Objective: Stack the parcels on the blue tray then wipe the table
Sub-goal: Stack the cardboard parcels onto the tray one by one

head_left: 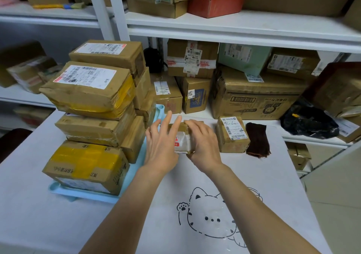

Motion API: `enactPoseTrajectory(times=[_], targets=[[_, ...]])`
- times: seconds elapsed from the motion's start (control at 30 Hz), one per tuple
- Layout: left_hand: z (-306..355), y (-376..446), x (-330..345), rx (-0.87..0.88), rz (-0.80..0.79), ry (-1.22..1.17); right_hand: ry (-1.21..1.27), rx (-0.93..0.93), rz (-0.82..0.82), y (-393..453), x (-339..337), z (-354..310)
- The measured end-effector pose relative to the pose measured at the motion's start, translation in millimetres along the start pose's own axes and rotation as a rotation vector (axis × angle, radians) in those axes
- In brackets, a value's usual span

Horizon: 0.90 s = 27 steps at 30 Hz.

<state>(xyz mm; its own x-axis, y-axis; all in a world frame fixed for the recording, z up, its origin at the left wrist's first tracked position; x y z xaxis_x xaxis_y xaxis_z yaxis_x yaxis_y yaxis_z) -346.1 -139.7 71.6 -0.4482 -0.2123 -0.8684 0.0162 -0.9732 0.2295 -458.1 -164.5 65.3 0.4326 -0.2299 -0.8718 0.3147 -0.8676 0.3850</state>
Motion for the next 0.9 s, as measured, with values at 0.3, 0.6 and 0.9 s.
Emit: enactPoseTrajectory(times=[0.3,0.6,0.9], targets=[[-29.2,-7.7,-3.8,-0.157,0.241,-0.539,-0.155,0.064,-0.134,-1.0,1.4,3.7],[-35.8,-23.5,-9.0,-0.021,0.347,-0.515,0.451,0.447,-0.227,-8.2,20.4,50.3],[-21.7,-33.0,-21.3,0.209,0.545,-0.356,0.762,0.498,-0.151,-0.7,16.9,48.5]])
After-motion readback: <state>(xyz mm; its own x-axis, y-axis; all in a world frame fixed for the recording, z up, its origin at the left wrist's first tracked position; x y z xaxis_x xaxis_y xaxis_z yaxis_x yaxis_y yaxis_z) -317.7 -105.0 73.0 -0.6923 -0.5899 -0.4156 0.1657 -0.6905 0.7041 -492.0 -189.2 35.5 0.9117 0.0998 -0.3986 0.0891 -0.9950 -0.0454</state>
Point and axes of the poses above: each hand's wrist, its own y-axis towards the middle knuckle, its own x-axis out of the palm, z = x × y, the point moved 8 cm from there along y, towards the middle knuckle, and after that the axes turned 14 degrees about -y, right-handed, at the moved point
